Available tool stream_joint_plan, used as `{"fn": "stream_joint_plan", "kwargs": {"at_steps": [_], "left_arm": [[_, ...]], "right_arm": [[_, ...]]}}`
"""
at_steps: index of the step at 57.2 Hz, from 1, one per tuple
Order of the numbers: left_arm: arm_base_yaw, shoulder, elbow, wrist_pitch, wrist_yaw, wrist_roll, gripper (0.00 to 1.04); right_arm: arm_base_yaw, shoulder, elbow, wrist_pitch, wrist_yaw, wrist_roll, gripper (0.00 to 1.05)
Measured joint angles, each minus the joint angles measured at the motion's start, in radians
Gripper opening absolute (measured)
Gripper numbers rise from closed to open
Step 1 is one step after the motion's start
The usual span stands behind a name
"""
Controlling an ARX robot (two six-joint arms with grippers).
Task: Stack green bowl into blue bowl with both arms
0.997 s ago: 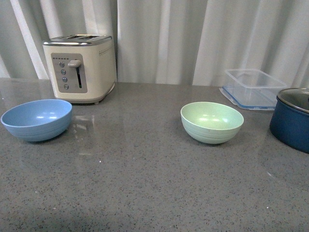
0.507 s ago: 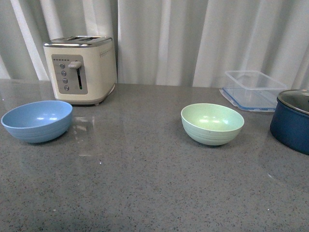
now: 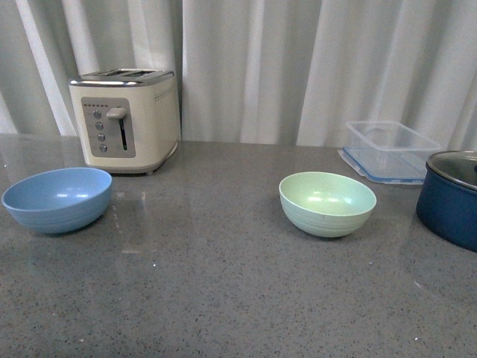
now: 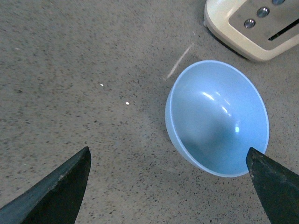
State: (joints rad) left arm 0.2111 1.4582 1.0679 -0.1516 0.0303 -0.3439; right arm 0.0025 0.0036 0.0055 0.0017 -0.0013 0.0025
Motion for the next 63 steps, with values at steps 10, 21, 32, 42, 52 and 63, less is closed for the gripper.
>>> {"fn": "stream_joint_plan", "kwargs": {"at_steps": [10, 21, 32, 42, 52, 63], "left_arm": [[-0.042, 0.122, 0.098, -0.027, -0.031, -0.009, 0.98], [-0.078, 0.215, 0.171, -0.040, -0.056, -0.028, 0.98], [-0.086, 0.282, 0.196, -0.040, -0.072, -0.044, 0.98], [-0.084, 0.320, 0.204, -0.036, -0.075, -0.058, 0.98], [-0.080, 0.360, 0.250, -0.047, -0.082, -0.055, 0.90], [-0.076, 0.407, 0.282, -0.074, -0.090, -0.055, 0.53]], "right_arm": [[0.000, 0.000, 0.000, 0.000, 0.000, 0.000, 0.95], [0.000, 0.000, 0.000, 0.000, 0.000, 0.000, 0.95], [0.000, 0.000, 0.000, 0.000, 0.000, 0.000, 0.95], [0.000, 0.000, 0.000, 0.000, 0.000, 0.000, 0.95], [0.000, 0.000, 0.000, 0.000, 0.000, 0.000, 0.95], [0.000, 0.000, 0.000, 0.000, 0.000, 0.000, 0.95]]}}
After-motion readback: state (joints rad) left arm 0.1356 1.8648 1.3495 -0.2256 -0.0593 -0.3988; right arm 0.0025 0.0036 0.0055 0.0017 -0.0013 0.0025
